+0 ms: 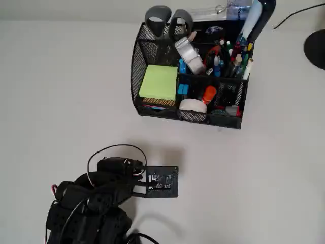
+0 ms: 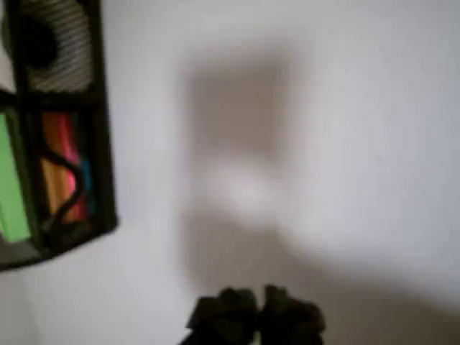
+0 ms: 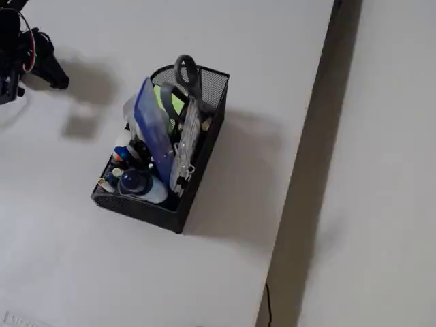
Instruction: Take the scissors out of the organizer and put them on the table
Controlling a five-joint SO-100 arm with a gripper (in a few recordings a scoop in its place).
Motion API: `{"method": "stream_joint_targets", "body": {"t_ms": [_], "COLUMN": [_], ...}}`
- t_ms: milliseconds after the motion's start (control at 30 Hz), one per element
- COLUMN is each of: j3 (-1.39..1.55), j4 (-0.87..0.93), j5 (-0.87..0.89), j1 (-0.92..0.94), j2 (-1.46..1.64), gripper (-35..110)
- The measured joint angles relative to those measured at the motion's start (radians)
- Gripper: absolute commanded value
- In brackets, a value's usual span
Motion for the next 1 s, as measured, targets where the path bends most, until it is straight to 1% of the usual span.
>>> {"method": "stream_joint_targets", "body": {"t_ms": [333,400,500,533,567,667,800,933,1000], "j3": [0.000,0.000,0.011,0.021,0.032,0.040,-0.002,-0.115,-0.173], "j4": [0.000,0.000,-0.014,-0.020,-0.043,-0.118,-0.224,-0.285,-0.330], "j5": [0.000,0.000,0.000,0.000,-0.006,-0.091,-0.184,-0.198,-0.176], "j1": [-0.021,-0.021,-0.037,-0.044,-0.048,-0.009,-0.006,-0.029,-0.021], "j2": [0.000,0.000,0.000,0.000,-0.003,-0.011,-0.032,-0.124,-0.183], "gripper": [0,4,4,7,13,22,22,22,23]}}
